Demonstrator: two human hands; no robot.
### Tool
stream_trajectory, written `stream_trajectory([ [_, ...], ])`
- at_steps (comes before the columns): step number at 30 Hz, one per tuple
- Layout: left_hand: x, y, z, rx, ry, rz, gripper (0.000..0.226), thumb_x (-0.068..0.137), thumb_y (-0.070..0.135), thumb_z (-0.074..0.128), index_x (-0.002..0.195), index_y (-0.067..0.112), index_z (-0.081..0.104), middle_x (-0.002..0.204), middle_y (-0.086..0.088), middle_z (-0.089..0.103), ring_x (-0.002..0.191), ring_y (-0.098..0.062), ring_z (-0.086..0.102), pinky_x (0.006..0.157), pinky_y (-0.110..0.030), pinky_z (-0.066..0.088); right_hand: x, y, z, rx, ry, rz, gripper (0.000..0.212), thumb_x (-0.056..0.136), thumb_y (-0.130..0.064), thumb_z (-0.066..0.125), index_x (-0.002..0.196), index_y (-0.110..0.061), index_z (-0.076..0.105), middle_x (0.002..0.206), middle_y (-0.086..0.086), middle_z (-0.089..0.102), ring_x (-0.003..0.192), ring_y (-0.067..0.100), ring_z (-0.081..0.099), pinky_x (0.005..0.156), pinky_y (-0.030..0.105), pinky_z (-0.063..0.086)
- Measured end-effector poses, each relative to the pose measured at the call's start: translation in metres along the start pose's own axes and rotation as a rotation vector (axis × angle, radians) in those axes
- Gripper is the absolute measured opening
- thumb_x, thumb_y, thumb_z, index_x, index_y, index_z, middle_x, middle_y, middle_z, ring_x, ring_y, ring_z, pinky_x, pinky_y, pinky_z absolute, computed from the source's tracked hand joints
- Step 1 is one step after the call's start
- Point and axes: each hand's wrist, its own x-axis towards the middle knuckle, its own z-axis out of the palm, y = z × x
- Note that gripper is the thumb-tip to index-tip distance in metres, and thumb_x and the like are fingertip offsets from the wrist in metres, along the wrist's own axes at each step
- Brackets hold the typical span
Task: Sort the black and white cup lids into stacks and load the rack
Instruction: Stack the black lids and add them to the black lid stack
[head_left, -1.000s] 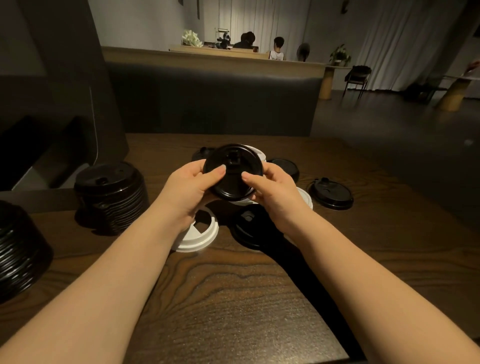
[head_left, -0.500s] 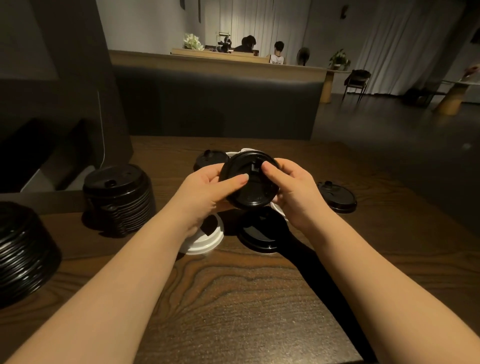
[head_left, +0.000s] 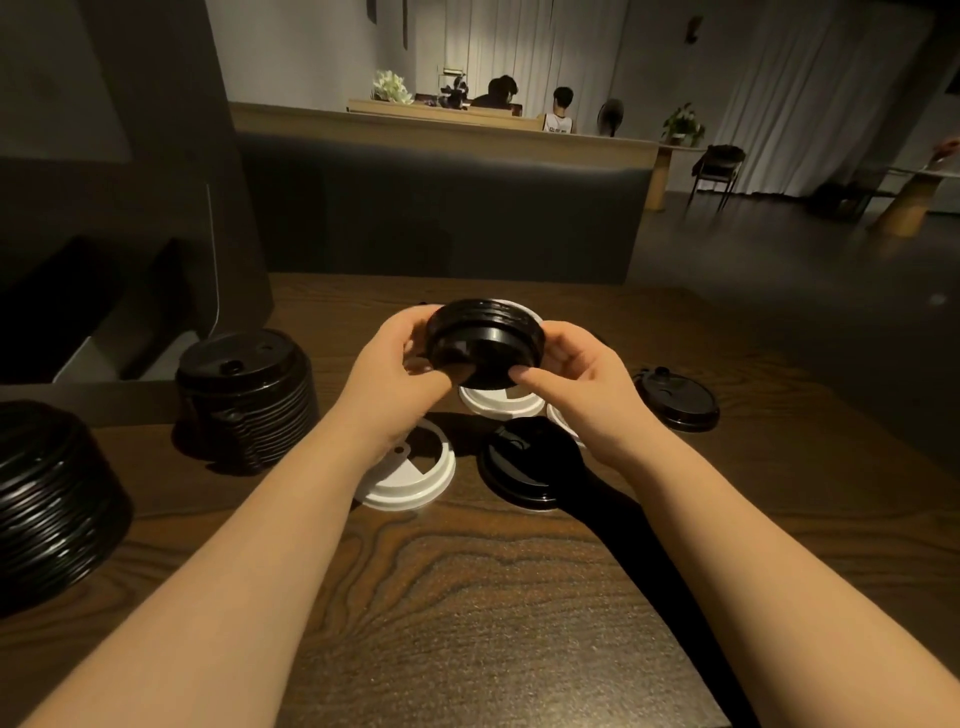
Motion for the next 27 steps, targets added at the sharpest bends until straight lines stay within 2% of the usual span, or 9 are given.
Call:
stream_trajectory([
  [2, -0.002, 0.004, -0.003, 0.091, -0.021, 0.116, 0.063, 0.079, -0.007, 0.064, 0.113, 0.044, 0.048, 0.116, 0.025, 0.050, 0.115, 0.001, 0.049, 0.098, -0.021, 0.042, 0.000, -0.002, -0.002, -0.018, -0.037, -0.016, 0.031, 0.083, 0.008, 0.063, 0.101, -0.018, 0.064, 0.098, -0.006, 0.069, 0.099, 0.009, 0.065, 0.085, 0.022, 0.051],
  [5, -0.004, 0.004, -0.004, 0.255, -0.062, 0.192, 0.056, 0.079, -0.003, 0.065, 0.099, 0.047, 0.051, 0.103, 0.024, 0.056, 0.102, 0.006, 0.052, 0.086, -0.012, 0.039, 0.000, -0.003, -0.006, -0.142, -0.092, -0.009, 0.032, 0.082, 0.005, 0.066, 0.096, -0.024, 0.064, 0.094, -0.012, 0.068, 0.097, 0.005, 0.064, 0.086, 0.022, 0.050],
  [7, -0.004, 0.001, -0.004, 0.335, -0.045, 0.218, 0.047, 0.080, -0.001, 0.065, 0.089, 0.044, 0.052, 0.091, 0.020, 0.058, 0.092, 0.003, 0.053, 0.079, -0.014, 0.039, 0.000, -0.002, -0.007, -0.210, -0.105, 0.017, 0.034, 0.081, -0.001, 0.070, 0.102, -0.027, 0.062, 0.104, -0.012, 0.065, 0.103, 0.004, 0.061, 0.090, 0.024, 0.049],
  [10, -0.003, -0.001, -0.005, 0.366, -0.011, 0.223, 0.043, 0.080, 0.000, 0.067, 0.083, 0.041, 0.053, 0.085, 0.018, 0.058, 0.086, 0.001, 0.054, 0.073, -0.014, 0.037, 0.000, 0.001, -0.005, -0.356, -0.149, 0.014, 0.054, 0.080, -0.011, 0.073, 0.120, -0.037, 0.048, 0.121, -0.020, 0.053, 0.117, -0.001, 0.052, 0.098, 0.019, 0.044],
  [13, -0.002, 0.001, -0.005, 0.350, -0.023, 0.213, 0.042, 0.078, 0.001, 0.070, 0.080, 0.040, 0.055, 0.084, 0.013, 0.061, 0.086, -0.004, 0.056, 0.075, -0.019, 0.042, -0.001, 0.002, -0.002, -0.406, -0.092, -0.061, 0.041, 0.084, -0.010, 0.069, 0.116, -0.031, 0.056, 0.111, -0.017, 0.061, 0.105, 0.000, 0.058, 0.090, 0.017, 0.048],
  [18, -0.002, 0.005, -0.001, 0.061, -0.071, 0.066, 0.043, 0.078, 0.008, 0.074, 0.098, 0.040, 0.054, 0.106, 0.017, 0.059, 0.101, -0.001, 0.057, 0.087, -0.018, 0.047, 0.000, -0.002, -0.004, -0.192, -0.082, -0.014, 0.032, 0.084, 0.000, 0.066, 0.101, -0.027, 0.064, 0.088, -0.018, 0.071, 0.091, -0.001, 0.065, 0.077, 0.014, 0.049],
  [20, 0.000, 0.003, -0.002, -0.032, -0.146, -0.037, 0.040, 0.079, 0.013, 0.075, 0.109, 0.032, 0.057, 0.111, 0.009, 0.064, 0.103, -0.005, 0.062, 0.088, -0.021, 0.051, 0.001, -0.002, -0.004, -0.080, -0.089, 0.041, 0.030, 0.085, -0.002, 0.065, 0.106, -0.023, 0.064, 0.094, -0.010, 0.073, 0.095, 0.008, 0.068, 0.077, 0.019, 0.052],
  [23, 0.000, 0.003, -0.003, -0.038, -0.145, -0.123, 0.022, 0.083, 0.015, 0.071, 0.105, 0.018, 0.067, 0.101, -0.002, 0.072, 0.095, -0.014, 0.069, 0.081, -0.027, 0.056, 0.001, 0.001, -0.001, 0.000, -0.081, 0.097, 0.033, 0.086, -0.005, 0.064, 0.115, -0.019, 0.061, 0.099, -0.005, 0.072, 0.095, 0.012, 0.069, 0.074, 0.021, 0.054],
  [27, 0.001, 0.000, -0.003, -0.131, -0.155, -0.194, 0.021, 0.083, 0.014, 0.070, 0.104, 0.012, 0.068, 0.101, -0.008, 0.072, 0.093, -0.019, 0.071, 0.082, -0.034, 0.058, 0.001, 0.007, 0.000, 0.035, -0.096, 0.191, 0.054, 0.081, -0.012, 0.071, 0.130, -0.020, 0.052, 0.117, -0.001, 0.066, 0.106, 0.014, 0.065, 0.086, 0.031, 0.055],
])
